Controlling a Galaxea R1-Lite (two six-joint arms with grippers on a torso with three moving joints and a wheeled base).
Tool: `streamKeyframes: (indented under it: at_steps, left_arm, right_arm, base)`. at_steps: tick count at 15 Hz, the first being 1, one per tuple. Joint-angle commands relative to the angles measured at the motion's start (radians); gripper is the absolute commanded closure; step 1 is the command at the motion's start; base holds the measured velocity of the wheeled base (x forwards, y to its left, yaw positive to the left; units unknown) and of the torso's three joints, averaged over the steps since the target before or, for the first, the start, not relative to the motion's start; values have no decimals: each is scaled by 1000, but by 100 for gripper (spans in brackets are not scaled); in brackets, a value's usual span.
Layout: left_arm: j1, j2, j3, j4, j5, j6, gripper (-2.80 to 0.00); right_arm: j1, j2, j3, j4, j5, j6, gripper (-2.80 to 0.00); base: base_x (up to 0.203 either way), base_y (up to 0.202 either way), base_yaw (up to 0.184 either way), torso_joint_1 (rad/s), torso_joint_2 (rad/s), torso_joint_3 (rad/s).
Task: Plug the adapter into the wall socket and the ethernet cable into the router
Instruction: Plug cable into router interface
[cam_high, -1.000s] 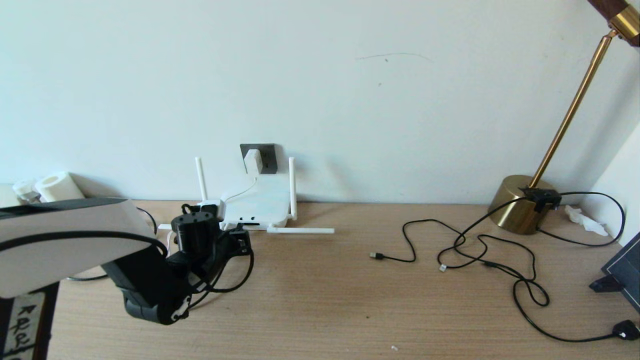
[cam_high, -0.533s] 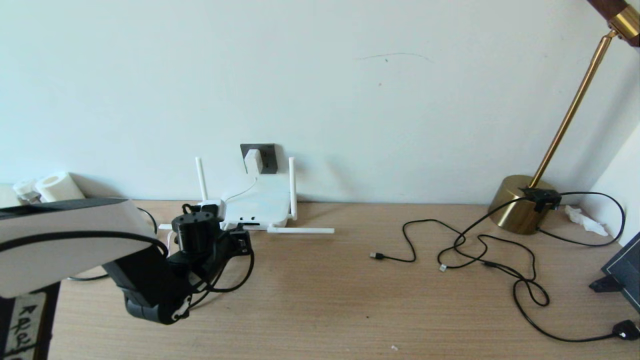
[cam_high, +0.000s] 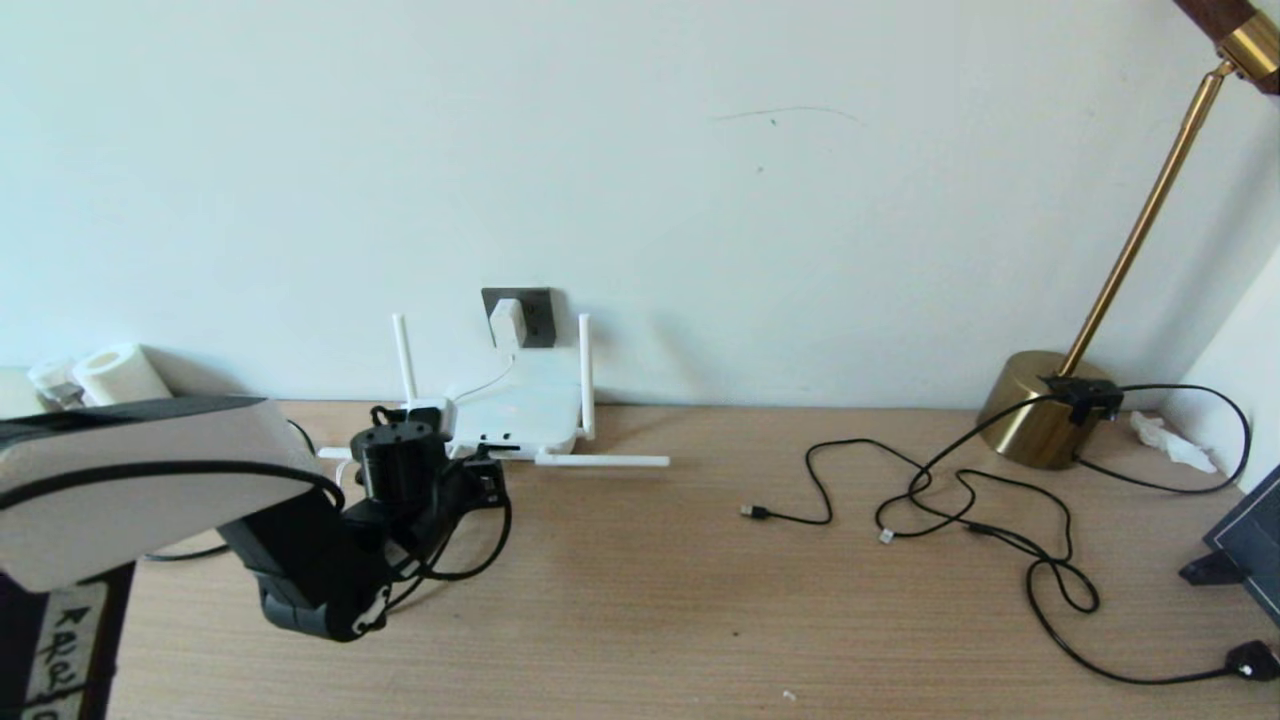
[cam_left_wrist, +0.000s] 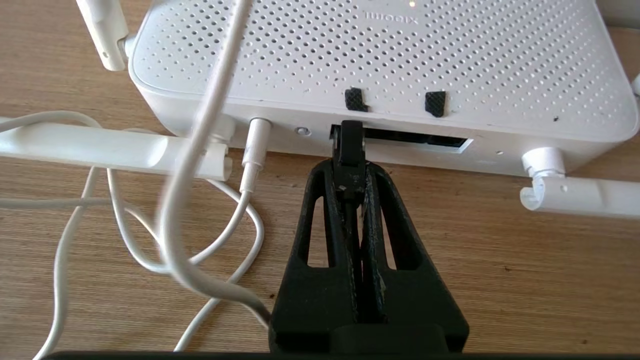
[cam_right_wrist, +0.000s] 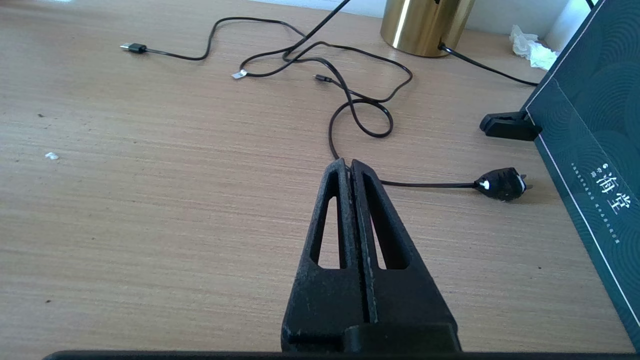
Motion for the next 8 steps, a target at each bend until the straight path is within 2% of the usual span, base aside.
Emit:
streamKeyframes:
  at_steps: [1,8]
  left_arm:
    - [0,5,-3,-10,-1,0,0]
    - [0,13,-17,-8,-11,0,0]
  right_arm:
    - [0,2,0,0,0,-1,0]
    - [0,1,0,0,0,-1,0]
  base:
    - [0,0,0,0,0,0]
    - [0,0,0,0,0,0]
